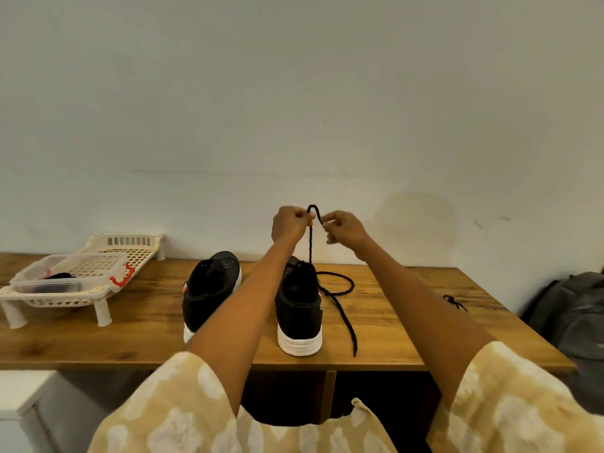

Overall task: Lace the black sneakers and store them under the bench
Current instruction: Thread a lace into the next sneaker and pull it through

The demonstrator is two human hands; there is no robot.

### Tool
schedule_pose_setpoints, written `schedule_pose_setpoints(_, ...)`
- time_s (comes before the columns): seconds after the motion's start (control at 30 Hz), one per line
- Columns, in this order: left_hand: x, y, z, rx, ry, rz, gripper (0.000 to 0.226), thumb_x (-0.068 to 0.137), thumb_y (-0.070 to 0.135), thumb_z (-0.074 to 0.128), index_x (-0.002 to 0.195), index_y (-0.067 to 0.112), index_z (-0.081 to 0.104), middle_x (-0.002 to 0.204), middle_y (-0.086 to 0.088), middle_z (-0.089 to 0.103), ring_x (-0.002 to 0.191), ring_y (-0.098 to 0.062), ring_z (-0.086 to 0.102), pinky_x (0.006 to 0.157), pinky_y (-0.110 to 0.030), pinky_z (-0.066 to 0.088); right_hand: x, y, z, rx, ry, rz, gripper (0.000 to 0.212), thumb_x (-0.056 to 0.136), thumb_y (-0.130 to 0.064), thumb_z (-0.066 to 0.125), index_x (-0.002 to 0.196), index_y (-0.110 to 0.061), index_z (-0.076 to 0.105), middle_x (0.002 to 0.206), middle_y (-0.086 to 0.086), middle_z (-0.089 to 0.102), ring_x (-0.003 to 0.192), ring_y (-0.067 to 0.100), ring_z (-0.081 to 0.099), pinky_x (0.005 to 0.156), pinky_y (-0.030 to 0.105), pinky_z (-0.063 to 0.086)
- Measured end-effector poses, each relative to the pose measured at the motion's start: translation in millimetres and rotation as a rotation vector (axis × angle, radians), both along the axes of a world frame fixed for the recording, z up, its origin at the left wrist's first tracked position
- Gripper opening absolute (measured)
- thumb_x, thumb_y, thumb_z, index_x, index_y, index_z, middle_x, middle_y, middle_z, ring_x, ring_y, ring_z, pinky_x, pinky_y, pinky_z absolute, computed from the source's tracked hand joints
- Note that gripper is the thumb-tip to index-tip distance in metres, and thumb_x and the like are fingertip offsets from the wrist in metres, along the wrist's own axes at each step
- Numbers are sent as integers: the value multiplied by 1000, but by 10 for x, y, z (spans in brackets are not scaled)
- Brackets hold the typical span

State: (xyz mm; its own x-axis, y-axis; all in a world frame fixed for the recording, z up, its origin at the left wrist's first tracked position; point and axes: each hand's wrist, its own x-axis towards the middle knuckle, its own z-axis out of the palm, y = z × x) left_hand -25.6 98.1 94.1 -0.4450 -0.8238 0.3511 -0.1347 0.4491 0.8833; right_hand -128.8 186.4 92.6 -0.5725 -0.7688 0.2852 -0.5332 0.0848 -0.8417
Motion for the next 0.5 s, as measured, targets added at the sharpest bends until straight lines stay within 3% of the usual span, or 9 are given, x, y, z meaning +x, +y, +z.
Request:
schedule_pose_setpoints(0.07,-28,98,265,-36,30,-85,21,87,25,66,83,5,73,91,-11,72,87,-21,64,81,-35,49,50,13,-132,106,56,49,27,97,-10,51,121,-2,58,82,7,59,60,14,57,61,20,54)
schedule_pose_setpoints(0.2,-68,222,524,-89,-22,-223,18,87,23,66,93,8,73,89,-2,68,91,-15,60,82,-31,50,229,-19,-83,-75,-52,70,25,96,-15,53,113,1,62,73,2,60,60,14,57,62,21,54)
schedule_pose_setpoints(0.3,34,178,484,-17,94,-209,22,92,25,60,95,6,70,87,-4,65,87,-17,60,69,-22,51,262,-25,121,-135,-33,96,16,96,-14,53,97,-4,65,73,3,61,60,14,58,59,19,54)
schedule_pose_setpoints(0.37,143,157,400,57,153,-205,30,98,28,49,101,4,66,85,-2,62,77,-12,57,58,-14,43,231,-9,249,-139,7,93,19,96,-14,54,100,-1,67,72,4,61,59,13,58,57,16,53)
schedule_pose_setpoints(0.43,235,117,248,100,101,-195,35,101,28,41,110,3,64,95,-4,61,78,-11,54,59,-18,38,214,-5,311,-122,31,92,22,96,-14,54,103,2,67,73,6,61,58,12,58,56,14,52)
schedule_pose_setpoints(0.5,299,49,49,93,-75,-202,31,99,23,47,115,2,63,109,-12,61,87,-16,55,65,-22,38,228,-11,301,-134,-6,107,21,95,-12,54,105,2,67,73,5,60,58,12,56,55,14,52)
